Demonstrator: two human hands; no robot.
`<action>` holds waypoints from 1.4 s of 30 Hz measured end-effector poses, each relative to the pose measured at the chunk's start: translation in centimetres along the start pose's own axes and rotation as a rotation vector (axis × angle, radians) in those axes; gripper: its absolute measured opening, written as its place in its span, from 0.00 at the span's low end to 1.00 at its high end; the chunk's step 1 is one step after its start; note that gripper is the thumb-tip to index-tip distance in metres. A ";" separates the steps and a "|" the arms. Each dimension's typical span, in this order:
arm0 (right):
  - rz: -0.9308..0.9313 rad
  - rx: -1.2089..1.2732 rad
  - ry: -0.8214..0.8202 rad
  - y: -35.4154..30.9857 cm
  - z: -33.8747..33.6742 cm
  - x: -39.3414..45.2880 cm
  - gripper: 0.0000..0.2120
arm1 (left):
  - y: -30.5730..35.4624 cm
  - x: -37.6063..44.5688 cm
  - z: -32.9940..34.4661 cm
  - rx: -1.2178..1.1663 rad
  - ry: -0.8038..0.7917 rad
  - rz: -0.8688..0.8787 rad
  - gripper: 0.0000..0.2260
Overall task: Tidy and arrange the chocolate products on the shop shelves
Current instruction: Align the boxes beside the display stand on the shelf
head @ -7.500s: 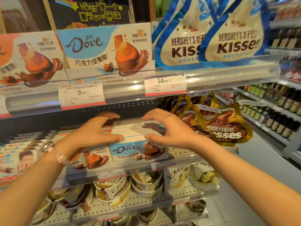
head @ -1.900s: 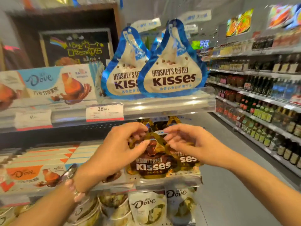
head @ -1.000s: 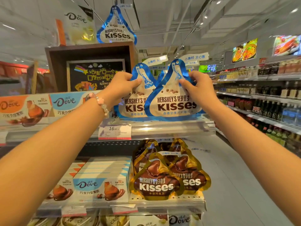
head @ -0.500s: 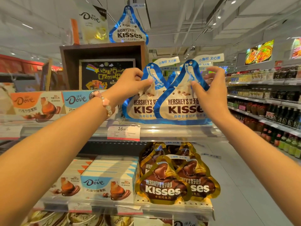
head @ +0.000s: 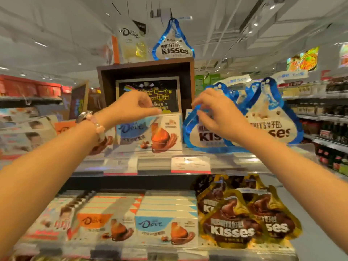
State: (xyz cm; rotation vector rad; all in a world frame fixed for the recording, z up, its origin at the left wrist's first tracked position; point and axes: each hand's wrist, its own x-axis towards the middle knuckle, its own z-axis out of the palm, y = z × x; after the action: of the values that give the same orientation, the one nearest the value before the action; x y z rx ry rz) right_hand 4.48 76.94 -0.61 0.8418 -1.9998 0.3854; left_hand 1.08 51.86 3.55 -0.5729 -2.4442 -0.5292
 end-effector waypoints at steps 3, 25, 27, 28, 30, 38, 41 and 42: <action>0.077 -0.006 -0.249 -1.7 2.4 3.4 0.20 | -2.9 0.0 -1.7 0.120 -0.264 -0.037 0.34; 0.542 0.071 -0.985 -4.9 3.4 11.0 0.31 | -9.3 -0.6 -3.8 -0.334 -0.513 0.128 0.17; 0.555 0.086 -1.015 -5.0 3.3 11.1 0.31 | -9.3 -0.5 -3.6 -0.345 -0.525 0.115 0.14; 0.561 0.090 -1.027 -4.9 3.3 11.1 0.32 | -9.3 -0.5 -3.6 -0.342 -0.540 0.107 0.15; 0.573 0.109 -1.045 -4.8 3.5 11.1 0.33 | -9.2 -0.5 -3.6 -0.307 -0.577 0.115 0.20; 0.557 0.214 -1.078 -4.3 4.5 11.3 0.29 | -9.1 -0.5 -3.8 -0.299 -0.632 0.100 0.23; 0.572 0.243 -1.090 -4.0 4.5 11.3 0.28 | -9.1 -0.4 -3.7 -0.288 -0.644 0.105 0.23; 0.571 0.240 -1.100 -4.0 4.4 11.3 0.28 | -9.2 -0.4 -3.8 -0.290 -0.651 0.108 0.23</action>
State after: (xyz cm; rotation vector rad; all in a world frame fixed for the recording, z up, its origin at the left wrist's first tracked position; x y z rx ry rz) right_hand 0.39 66.92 6.25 0.6521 -3.2955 0.5569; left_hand -1.58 42.32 3.94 -1.1387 -2.9307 -0.7481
